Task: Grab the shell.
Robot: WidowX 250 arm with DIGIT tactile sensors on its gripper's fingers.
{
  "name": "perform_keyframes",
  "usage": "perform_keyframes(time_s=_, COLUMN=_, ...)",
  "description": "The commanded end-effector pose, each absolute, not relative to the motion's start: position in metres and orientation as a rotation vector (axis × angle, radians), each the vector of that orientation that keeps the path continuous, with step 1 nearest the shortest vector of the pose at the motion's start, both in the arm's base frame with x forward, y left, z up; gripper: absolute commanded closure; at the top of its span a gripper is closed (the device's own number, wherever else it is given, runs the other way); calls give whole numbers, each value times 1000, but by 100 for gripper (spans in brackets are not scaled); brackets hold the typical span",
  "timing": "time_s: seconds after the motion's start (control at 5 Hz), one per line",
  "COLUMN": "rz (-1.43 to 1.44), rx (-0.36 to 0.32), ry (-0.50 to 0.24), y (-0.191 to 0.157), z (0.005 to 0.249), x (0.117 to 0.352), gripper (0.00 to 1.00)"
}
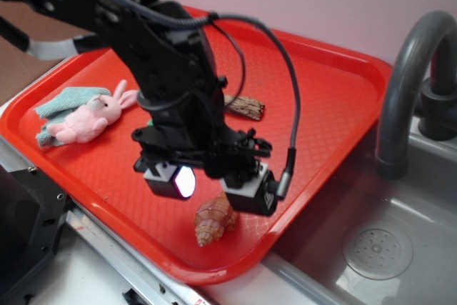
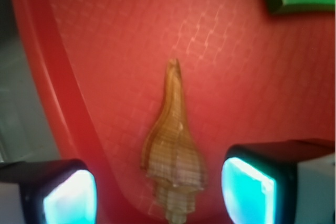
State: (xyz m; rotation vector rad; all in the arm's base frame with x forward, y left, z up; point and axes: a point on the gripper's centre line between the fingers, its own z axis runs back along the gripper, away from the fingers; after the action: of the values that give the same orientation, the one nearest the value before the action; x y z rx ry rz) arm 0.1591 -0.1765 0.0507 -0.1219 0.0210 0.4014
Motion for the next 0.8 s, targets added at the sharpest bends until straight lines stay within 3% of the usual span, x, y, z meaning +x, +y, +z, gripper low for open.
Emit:
perform_keyframes(time_s=0.0, rz=410, rx=-93, ry=62, y=-182, z=37, x=155, gripper=0)
perform_keyframes(time_s=0.2, rz=410, rx=-64, ry=76, y=-184, z=29, x=156, gripper=0)
perform_keyframes(time_s=0.4, rz=409, rx=-42, ry=98, y=-187, z=23, x=156, gripper=22)
perform_keyframes(time_s=0.6, rz=407, rx=-41, ry=107, y=-188, z=21, x=156, gripper=100)
